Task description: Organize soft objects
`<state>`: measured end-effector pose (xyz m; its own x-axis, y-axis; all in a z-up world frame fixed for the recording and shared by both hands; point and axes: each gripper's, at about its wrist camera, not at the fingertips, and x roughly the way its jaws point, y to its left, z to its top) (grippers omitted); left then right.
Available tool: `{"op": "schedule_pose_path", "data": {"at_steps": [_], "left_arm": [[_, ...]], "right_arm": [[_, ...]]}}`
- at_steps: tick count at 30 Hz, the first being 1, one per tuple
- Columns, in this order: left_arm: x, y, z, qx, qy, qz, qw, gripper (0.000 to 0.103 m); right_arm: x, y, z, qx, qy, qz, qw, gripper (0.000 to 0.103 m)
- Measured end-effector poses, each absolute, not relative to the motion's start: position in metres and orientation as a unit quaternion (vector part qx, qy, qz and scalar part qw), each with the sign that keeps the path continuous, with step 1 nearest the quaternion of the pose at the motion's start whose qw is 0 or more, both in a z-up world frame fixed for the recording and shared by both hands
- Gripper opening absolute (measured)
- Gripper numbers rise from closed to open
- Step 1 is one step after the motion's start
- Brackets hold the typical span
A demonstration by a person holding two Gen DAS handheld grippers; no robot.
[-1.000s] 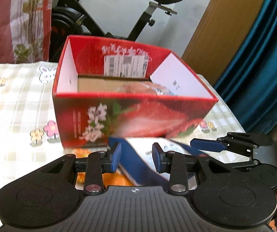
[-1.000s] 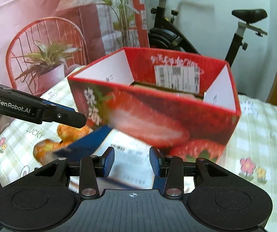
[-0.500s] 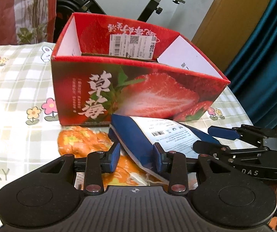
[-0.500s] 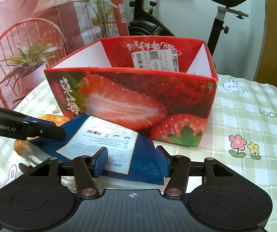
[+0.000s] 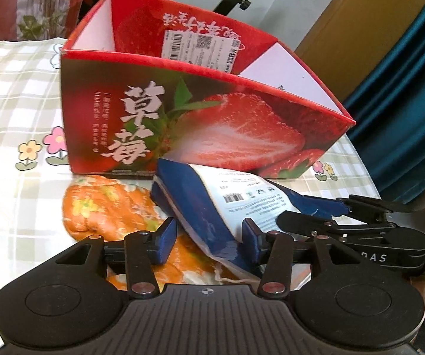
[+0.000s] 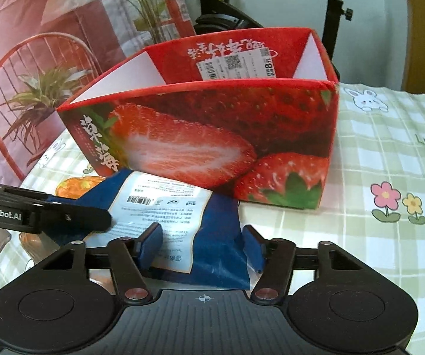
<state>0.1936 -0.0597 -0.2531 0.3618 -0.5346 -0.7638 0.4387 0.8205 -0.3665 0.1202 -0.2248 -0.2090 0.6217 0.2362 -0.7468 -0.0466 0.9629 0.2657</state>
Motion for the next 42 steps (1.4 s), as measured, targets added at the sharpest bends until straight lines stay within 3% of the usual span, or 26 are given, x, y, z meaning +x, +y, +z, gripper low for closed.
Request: {"op": "schedule_pose_path", "data": {"at_steps": [3, 5, 8, 13, 19, 42], "left_arm": [[0.193, -0.065, -0.254, -0.044, 0.478, -0.296, 0.825, 0.041], [0.192, -0.064, -0.253, -0.040, 0.473, -0.294, 0.829, 0.032], [0.191, -0.059, -0.250, -0.042, 0.463, -0.296, 0.834, 0.023], [0.185, -0.052, -0.238, -0.043, 0.443, -0.293, 0.846, 0.016], [0.171, -0.040, -0.218, -0.054, 0.410, -0.301, 0.859, 0.016], [0.150, -0.030, -0.169, -0.043, 0.313, -0.305, 0.898, 0.015]], "right_arm": [[0.121, -0.222, -0.206, 0.097, 0.427, 0.077, 0.896, 0.037], [0.121, -0.221, -0.203, 0.085, 0.426, 0.073, 0.898, 0.022], [0.120, -0.222, -0.201, 0.086, 0.424, 0.076, 0.898, 0.018], [0.115, -0.218, -0.193, 0.080, 0.414, 0.083, 0.903, 0.013], [0.102, -0.216, -0.169, 0.088, 0.382, 0.096, 0.915, 0.009], [0.087, -0.198, -0.111, 0.064, 0.315, 0.113, 0.940, 0.008]]}}
